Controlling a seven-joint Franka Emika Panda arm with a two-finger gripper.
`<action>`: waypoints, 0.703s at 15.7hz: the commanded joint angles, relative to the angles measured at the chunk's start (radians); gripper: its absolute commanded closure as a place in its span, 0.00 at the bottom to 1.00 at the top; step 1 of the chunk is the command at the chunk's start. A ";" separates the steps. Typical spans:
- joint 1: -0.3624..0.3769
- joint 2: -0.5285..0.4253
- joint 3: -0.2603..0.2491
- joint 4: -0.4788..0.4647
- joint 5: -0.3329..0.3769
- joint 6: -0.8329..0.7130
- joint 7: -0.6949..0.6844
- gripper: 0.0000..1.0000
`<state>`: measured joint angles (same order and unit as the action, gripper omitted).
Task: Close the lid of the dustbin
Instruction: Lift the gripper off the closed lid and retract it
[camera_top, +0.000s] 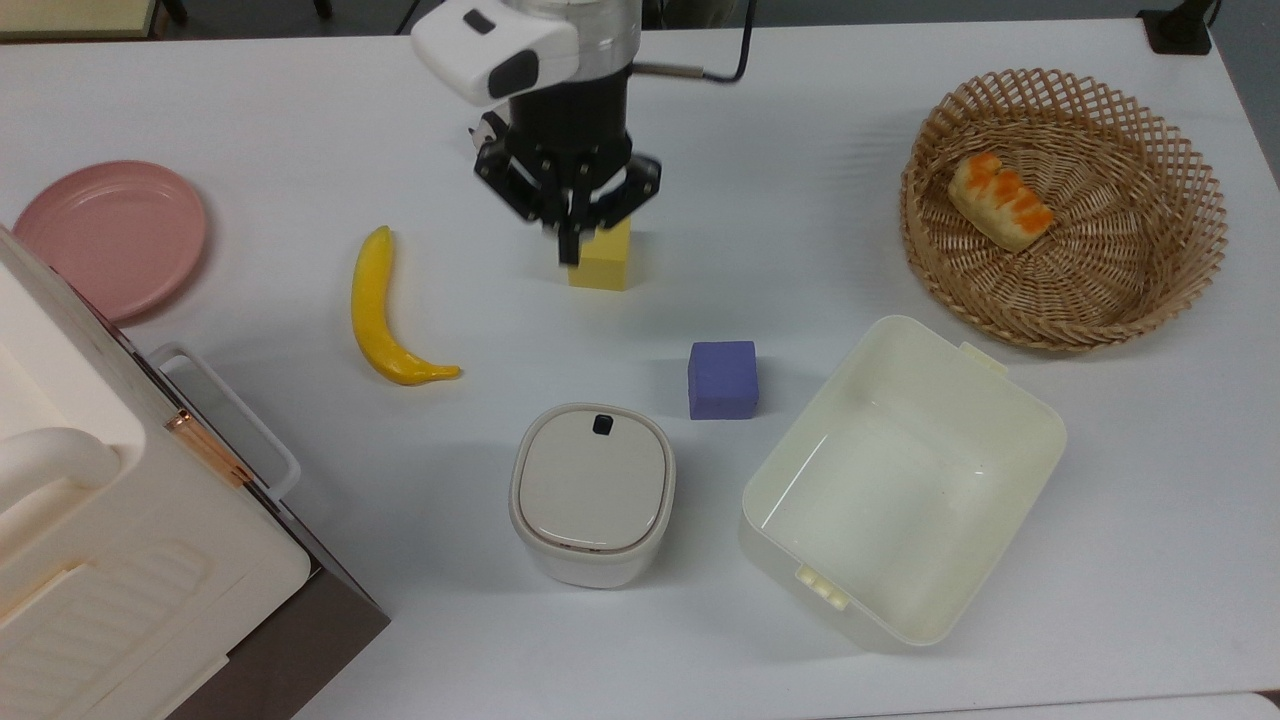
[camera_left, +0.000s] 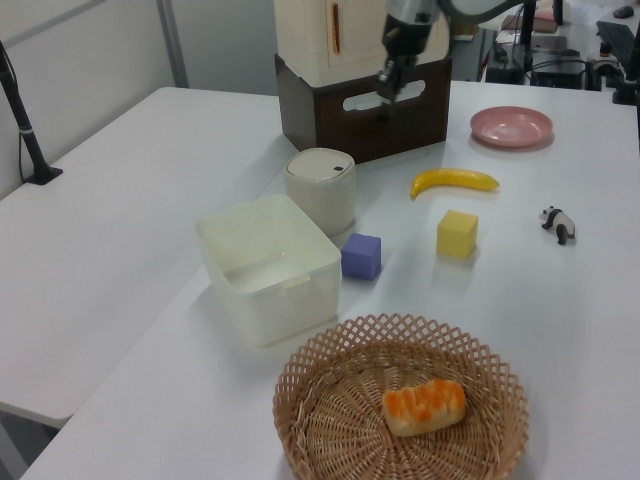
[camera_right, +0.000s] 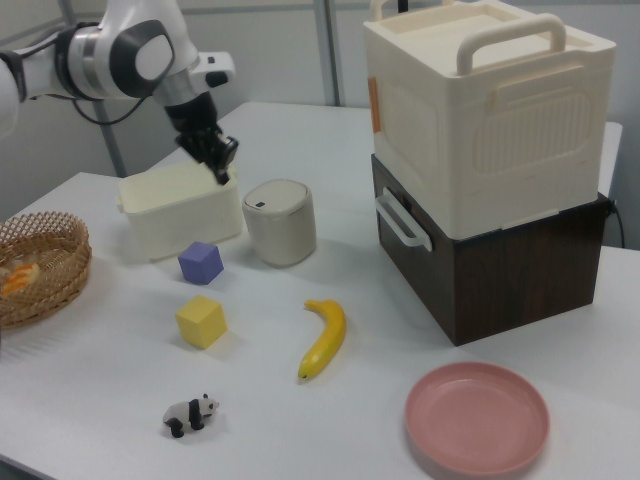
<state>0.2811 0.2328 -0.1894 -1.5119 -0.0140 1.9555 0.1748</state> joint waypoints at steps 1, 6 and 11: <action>-0.057 -0.115 0.093 -0.129 -0.011 -0.141 -0.078 0.87; -0.108 -0.210 0.097 -0.195 -0.011 -0.201 -0.144 0.49; -0.169 -0.227 0.126 -0.194 -0.014 -0.256 -0.144 0.00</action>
<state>0.1406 0.0429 -0.0981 -1.6667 -0.0169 1.7106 0.0440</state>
